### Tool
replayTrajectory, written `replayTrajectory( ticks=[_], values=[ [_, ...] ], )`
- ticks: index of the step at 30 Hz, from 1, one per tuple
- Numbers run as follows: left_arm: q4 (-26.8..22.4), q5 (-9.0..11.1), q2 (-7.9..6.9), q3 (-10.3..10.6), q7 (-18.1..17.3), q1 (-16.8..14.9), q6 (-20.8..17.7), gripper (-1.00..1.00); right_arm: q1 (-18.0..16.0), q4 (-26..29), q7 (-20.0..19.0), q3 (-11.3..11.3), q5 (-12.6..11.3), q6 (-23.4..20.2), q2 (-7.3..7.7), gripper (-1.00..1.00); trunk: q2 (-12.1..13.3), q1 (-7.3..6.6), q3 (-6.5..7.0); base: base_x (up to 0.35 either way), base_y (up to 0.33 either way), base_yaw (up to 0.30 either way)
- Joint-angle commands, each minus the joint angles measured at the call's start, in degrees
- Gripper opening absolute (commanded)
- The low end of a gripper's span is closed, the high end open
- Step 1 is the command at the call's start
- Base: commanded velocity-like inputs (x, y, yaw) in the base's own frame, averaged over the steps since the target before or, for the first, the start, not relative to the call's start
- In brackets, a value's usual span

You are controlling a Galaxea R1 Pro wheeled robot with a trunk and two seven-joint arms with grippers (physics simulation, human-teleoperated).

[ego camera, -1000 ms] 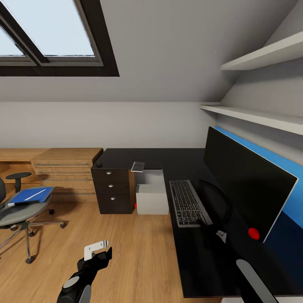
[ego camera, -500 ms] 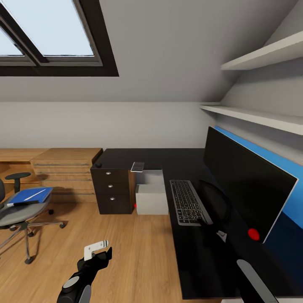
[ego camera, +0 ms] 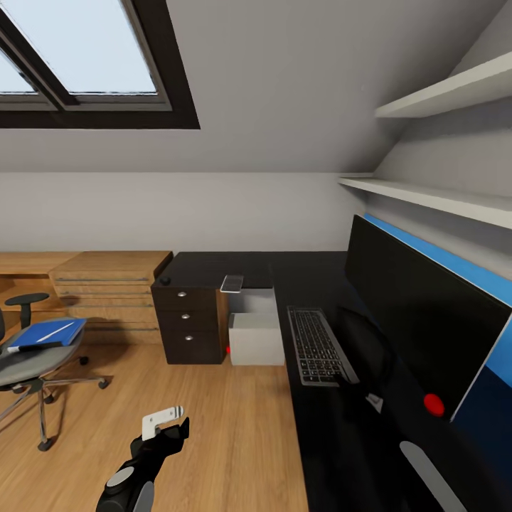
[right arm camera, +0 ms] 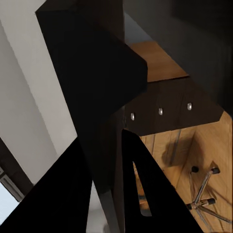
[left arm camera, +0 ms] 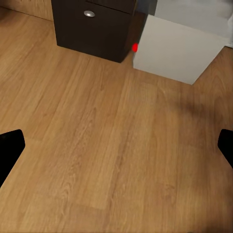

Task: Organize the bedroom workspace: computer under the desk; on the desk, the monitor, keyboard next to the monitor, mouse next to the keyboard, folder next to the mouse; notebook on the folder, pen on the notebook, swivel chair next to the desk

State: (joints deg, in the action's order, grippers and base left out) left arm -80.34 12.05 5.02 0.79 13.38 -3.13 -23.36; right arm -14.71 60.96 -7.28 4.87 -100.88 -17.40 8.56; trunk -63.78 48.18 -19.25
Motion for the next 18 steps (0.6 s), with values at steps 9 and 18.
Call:
replayTrajectory(
  ticks=[9, 18],
  values=[
    [-0.08, 0.60, -0.01, 0.13, 0.50, -0.03, -0.20, 1.00, -0.70, -1.67, 0.73, 0.14, -0.57, 0.79, 0.05, -1.00, -0.05, 0.00, -0.06, 0.004, 0.000, 0.000],
    [-0.08, 0.60, -0.01, 0.13, 0.50, -0.03, -0.20, 1.00, -1.86, -2.50, 3.14, 0.14, -0.55, 2.17, -0.39, -1.00, -0.05, 0.00, -0.06, 0.000, 0.000, 0.000]
  ],
)
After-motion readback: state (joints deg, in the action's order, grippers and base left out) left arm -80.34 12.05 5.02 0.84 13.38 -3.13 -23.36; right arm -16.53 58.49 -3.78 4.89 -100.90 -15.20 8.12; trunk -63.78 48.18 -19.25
